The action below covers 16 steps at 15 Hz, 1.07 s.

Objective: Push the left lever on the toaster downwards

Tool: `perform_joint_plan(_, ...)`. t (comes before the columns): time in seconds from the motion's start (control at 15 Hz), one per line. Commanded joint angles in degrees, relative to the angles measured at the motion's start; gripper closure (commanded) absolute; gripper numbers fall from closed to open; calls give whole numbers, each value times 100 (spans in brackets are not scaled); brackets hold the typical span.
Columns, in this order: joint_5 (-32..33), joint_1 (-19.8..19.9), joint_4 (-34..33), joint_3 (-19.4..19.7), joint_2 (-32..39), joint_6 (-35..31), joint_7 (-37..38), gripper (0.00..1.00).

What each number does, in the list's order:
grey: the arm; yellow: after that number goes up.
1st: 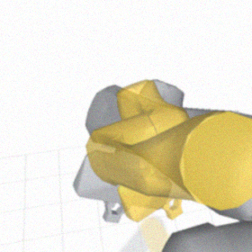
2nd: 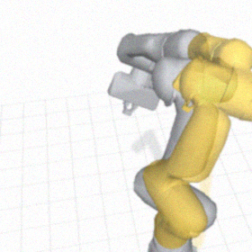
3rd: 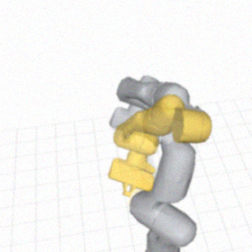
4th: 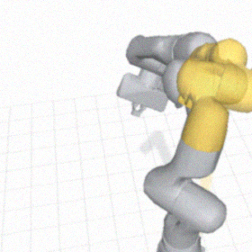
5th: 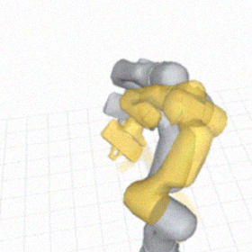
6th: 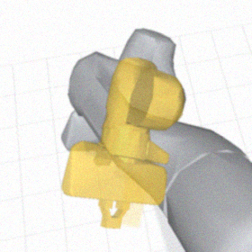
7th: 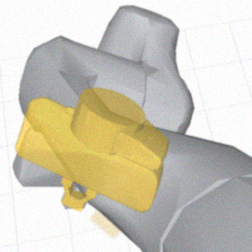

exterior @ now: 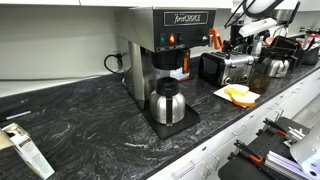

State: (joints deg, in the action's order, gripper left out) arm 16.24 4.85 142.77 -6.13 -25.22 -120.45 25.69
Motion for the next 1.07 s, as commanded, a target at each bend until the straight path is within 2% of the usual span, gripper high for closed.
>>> perform_joint_plan(0.0,96,27,-28,-51,0,94,167,0)
perform_joint_plan(0.2,183,47,-49,-102,0,187,360,0)
perform_joint_plan(1.0,185,62,-52,-103,0,195,368,0)
